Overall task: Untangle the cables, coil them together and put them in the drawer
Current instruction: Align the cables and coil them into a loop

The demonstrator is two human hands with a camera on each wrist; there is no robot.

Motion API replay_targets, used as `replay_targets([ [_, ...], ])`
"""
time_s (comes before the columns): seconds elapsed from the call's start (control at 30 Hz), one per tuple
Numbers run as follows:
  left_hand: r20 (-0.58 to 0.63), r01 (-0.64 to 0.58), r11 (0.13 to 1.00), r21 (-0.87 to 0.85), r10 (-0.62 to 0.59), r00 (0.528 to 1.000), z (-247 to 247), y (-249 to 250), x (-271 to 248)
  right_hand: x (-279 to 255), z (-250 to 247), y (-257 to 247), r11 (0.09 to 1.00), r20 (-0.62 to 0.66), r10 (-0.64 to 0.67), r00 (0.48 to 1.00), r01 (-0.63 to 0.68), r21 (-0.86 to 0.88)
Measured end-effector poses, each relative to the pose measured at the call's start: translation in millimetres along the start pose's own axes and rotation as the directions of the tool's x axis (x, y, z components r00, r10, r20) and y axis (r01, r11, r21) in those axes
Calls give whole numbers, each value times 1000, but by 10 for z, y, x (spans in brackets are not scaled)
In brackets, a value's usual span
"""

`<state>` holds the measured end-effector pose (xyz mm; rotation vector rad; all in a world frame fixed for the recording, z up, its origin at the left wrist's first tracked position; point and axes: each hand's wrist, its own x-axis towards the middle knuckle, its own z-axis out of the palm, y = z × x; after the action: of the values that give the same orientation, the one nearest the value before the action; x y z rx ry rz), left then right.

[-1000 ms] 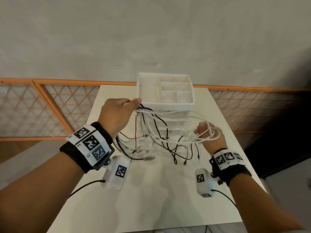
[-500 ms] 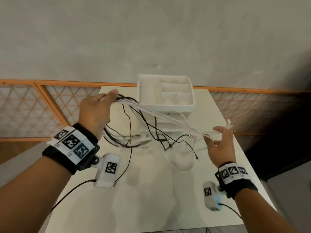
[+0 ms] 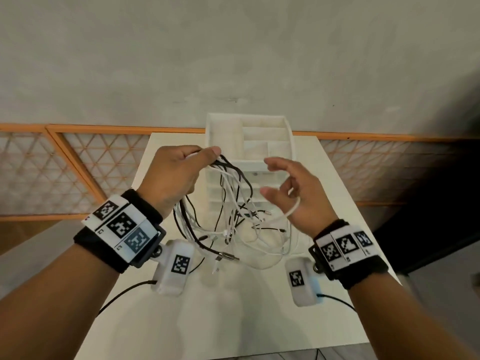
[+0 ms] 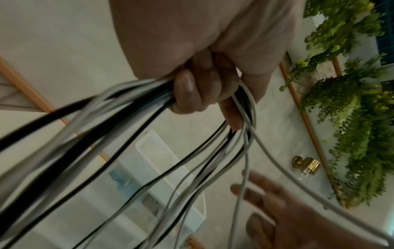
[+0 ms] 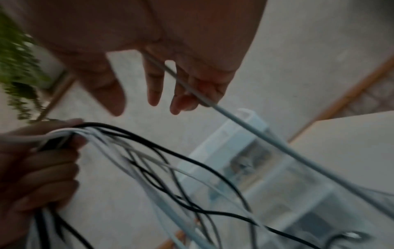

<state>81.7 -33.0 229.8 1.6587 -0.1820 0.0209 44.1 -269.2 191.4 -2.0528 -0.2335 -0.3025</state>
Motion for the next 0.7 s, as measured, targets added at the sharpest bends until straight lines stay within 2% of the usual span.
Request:
replay_targets([
  [0.07, 53, -4, 1000, 17, 3, 999, 37, 12, -7, 129, 98, -121, 998, 24, -56, 998, 56, -2],
  [0.13, 68, -20, 999, 48, 17, 998, 56, 28, -14, 193, 211, -135, 998, 82, -58, 995, 59, -15],
  [0.23, -32, -48, 996, 77, 51, 998, 19, 57, -8, 159, 290, -7, 998, 146, -22, 989, 12, 67],
  [0.27, -92, -50, 997, 54, 55, 994, -20, 82, 8, 112, 299, 89, 999, 196, 8, 981, -16, 40],
  [0.33, -248, -37, 999, -31, 28, 968, -122, 164, 73, -61, 309, 395, 977, 311, 131, 941, -70, -200],
  [0.4, -341, -52, 995, -81, 21, 940, -216, 231, 140, -266, 304, 787, 888, 330, 284, 900, -117, -445],
  [0.47, -348, -82, 994, -69, 53, 936, -229, 248, 155, -366, 271, 1069, 820, 283, 407, 868, -211, -532],
  [0.57, -343, -90, 992, -89, 54, 938, -159, 226, 133, -343, 203, 1187, 668, 188, 605, 774, -364, -649],
  [0.6, -341, -91, 991, -99, 52, 938, -149, 224, 140, -306, 163, 1188, 644, 142, 650, 747, -441, -625],
  [0.67, -317, -80, 994, -77, 52, 947, -150, 216, 169, -202, 41, 1124, 680, -19, 674, 738, -630, -375],
  [0.7, -304, -71, 996, -48, 53, 951, -150, 203, 182, -143, -28, 1083, 723, -135, 649, 748, -663, -197],
])
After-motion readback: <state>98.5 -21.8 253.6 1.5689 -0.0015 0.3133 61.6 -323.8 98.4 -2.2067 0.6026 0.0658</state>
